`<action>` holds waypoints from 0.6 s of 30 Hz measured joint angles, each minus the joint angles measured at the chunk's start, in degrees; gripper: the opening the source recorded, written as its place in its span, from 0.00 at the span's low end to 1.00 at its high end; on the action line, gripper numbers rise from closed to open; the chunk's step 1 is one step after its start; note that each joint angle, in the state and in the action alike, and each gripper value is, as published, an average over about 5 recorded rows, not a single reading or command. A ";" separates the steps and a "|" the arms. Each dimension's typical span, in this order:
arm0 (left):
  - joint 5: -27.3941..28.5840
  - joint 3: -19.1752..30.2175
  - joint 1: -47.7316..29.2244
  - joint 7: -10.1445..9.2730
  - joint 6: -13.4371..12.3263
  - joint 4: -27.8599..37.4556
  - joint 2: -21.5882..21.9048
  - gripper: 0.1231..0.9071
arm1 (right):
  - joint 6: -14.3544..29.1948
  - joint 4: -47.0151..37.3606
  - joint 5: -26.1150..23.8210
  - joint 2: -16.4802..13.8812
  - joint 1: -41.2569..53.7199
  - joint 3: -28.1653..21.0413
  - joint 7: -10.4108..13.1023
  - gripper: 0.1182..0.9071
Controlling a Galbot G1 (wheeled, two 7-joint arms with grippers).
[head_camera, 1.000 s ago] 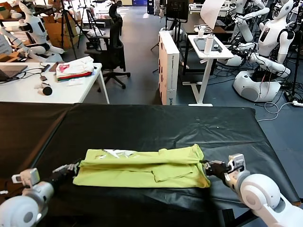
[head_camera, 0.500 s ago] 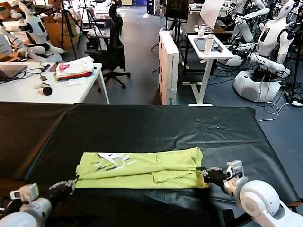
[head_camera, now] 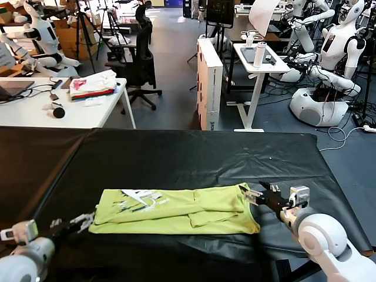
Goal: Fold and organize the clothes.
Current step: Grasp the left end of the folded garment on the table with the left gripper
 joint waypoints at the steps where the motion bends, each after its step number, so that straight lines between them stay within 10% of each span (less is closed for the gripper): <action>1: 0.25 0.68 -1.26 0.33 -0.24 0.72 -0.25 1.00 | 0.03 -0.68 -0.35 0.74 0.35 -0.29 0.02 1.00; 18: 3.10 9.14 -13.42 2.25 -0.15 11.18 -1.64 1.00 | -0.39 -6.38 -2.76 6.35 2.81 -2.93 -0.38 0.97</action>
